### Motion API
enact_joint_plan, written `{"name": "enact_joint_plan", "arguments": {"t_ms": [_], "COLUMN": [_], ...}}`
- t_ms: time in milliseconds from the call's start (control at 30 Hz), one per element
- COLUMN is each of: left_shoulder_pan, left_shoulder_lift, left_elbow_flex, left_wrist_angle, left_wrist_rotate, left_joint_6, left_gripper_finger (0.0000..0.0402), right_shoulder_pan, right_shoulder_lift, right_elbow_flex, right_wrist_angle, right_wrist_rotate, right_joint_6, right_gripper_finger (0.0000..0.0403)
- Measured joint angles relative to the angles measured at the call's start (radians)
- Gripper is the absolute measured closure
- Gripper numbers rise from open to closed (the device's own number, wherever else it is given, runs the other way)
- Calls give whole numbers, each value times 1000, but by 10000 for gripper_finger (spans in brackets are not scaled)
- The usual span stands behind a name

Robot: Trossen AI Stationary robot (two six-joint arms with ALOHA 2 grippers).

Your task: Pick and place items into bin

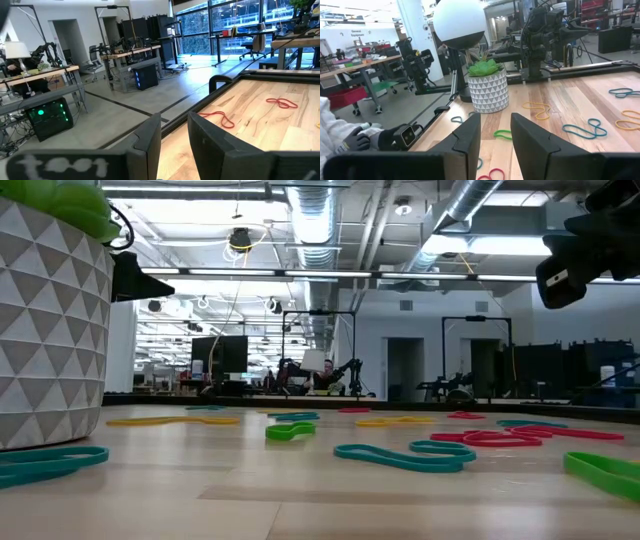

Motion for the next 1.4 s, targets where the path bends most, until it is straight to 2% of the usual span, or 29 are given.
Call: {"name": "enact_joint_plan", "arguments": {"t_ms": [767, 933, 1067, 1267, 1400], "left_shoulder_pan": [0, 0, 0, 0, 0], "left_shoulder_lift": [0, 0, 0, 0, 0], "left_elbow_flex": [0, 0, 0, -1, -1], "left_wrist_angle": [0, 2, 1, 20, 75], "left_wrist_rotate": [0, 0, 0, 31, 161], "left_joint_6": [0, 36, -30, -252, -217], "left_gripper_finger": [313, 313, 313, 313, 313], "right_shoulder_pan": [0, 12, 25, 48, 56], "right_shoulder_lift": [0, 0, 1, 2, 2], "right_elbow_flex": [0, 1, 2, 2, 2], "right_wrist_angle": [-3, -44, -44, -43, -43], "right_wrist_rotate": [-1, -53, -77, -98, -100], "right_joint_6": [10, 348, 569, 707, 706], "right_gripper_finger": [301, 301, 301, 301, 301]}}
